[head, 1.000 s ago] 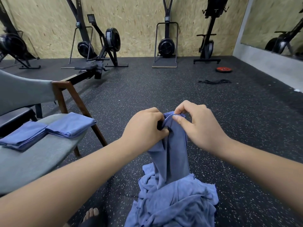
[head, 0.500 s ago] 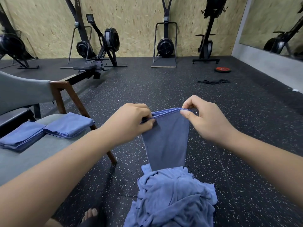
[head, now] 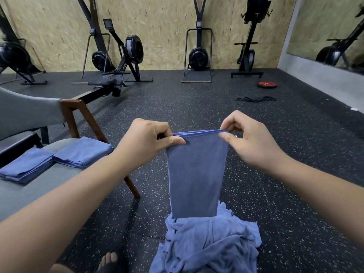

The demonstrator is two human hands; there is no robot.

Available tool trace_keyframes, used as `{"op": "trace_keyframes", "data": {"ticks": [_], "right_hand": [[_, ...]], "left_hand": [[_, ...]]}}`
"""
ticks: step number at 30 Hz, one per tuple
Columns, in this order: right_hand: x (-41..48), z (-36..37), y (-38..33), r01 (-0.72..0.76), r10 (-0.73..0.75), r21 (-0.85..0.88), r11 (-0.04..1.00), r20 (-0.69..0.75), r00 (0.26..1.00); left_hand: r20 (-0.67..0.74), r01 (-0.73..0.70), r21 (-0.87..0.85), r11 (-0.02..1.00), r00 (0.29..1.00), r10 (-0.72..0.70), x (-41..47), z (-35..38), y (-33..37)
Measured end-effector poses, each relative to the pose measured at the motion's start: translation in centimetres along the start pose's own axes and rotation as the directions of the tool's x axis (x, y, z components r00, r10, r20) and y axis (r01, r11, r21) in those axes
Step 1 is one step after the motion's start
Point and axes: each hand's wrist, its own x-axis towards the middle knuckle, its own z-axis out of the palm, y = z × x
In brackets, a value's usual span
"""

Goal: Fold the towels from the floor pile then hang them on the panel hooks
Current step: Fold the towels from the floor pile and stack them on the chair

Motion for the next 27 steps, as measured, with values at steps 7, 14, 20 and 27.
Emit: {"op": "trace_keyframes", "data": {"ticks": [7,14,20,27], "right_hand": [[0.0,-0.4,-0.4,-0.018,0.023,-0.052,0.998,0.104,0.994],[-0.8,1.4,-1.4,-0.001,0.029,-0.080,0.997,0.351,0.936],[-1.1,3.5,-1.0,0.021,-0.068,0.107,0.994,0.449,0.891],[-0.4,2.6,-1.0,0.034,-0.097,0.164,0.986,0.400,0.911]], "left_hand": [[-0.039,0.110,-0.146,0.983,0.992,-0.117,-0.2,0.5,1.1],[0.166,0.081,-0.165,0.983,0.985,-0.053,-0.5,2.5,2.7],[0.166,0.121,-0.291,0.949,0.983,-0.075,-0.5,3.5,3.5],[0.374,0.296,-0.443,0.846,0.919,-0.125,-2.0,5.0,1.9]]}}
